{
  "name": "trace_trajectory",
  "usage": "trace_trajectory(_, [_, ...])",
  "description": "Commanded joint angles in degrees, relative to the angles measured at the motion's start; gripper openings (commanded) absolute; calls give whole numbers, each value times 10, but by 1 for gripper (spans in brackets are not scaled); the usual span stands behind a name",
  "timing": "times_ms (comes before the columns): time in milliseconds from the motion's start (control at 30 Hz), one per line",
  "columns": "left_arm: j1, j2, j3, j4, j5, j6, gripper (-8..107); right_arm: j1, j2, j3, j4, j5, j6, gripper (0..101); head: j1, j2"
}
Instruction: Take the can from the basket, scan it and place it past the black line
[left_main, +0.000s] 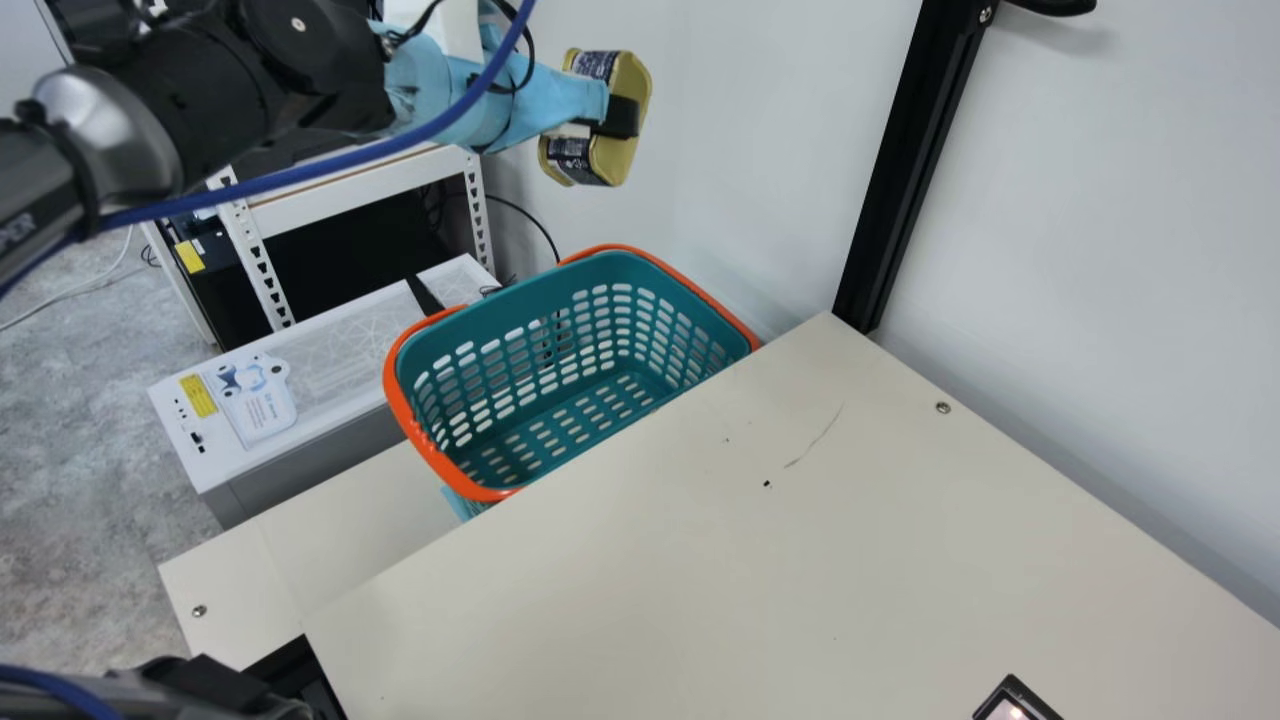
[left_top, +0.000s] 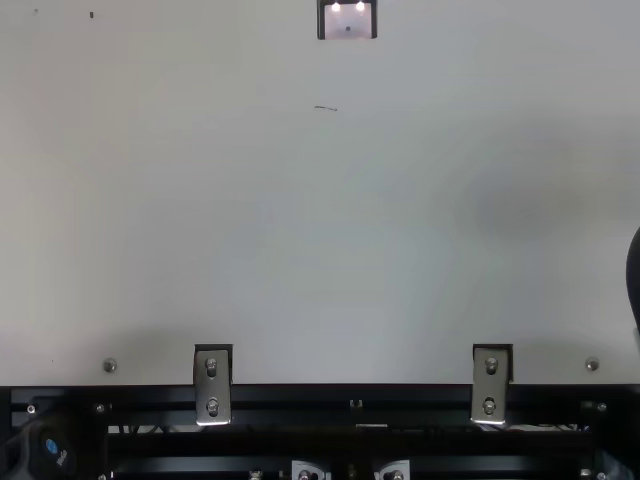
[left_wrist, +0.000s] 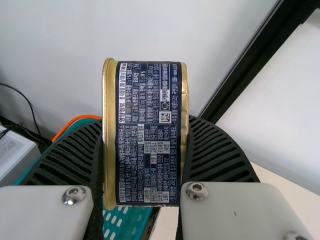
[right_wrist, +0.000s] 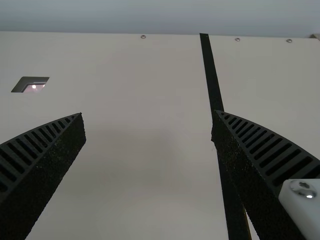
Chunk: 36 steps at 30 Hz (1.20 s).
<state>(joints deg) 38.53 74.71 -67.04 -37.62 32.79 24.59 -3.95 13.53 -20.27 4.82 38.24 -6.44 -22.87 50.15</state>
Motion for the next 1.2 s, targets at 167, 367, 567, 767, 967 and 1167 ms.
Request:
trace_trajectory(167, [5,-29,-6,-9,7,-2,10,0,0,0,0,0,0,101,-21,24])
trace_trajectory(367, [3,-54,-1,-17,-7,-2,10,0,0,0,0,0,0,101,-21,24])
trace_trajectory(567, [-14,-78,14,-11,-25,-28,10,0,0,0,0,0,0,101,-21,24])
trace_trajectory(767, [-35,-97,25,11,-54,-68,10,0,0,0,0,0,0,101,-21,24])
trace_trajectory(967, [-55,-113,30,39,-75,-112,10,0,0,0,0,0,0,101,-21,24])
trace_trajectory(1167, [-70,-126,29,69,-83,-154,10,0,0,0,0,0,0,101,-21,24])
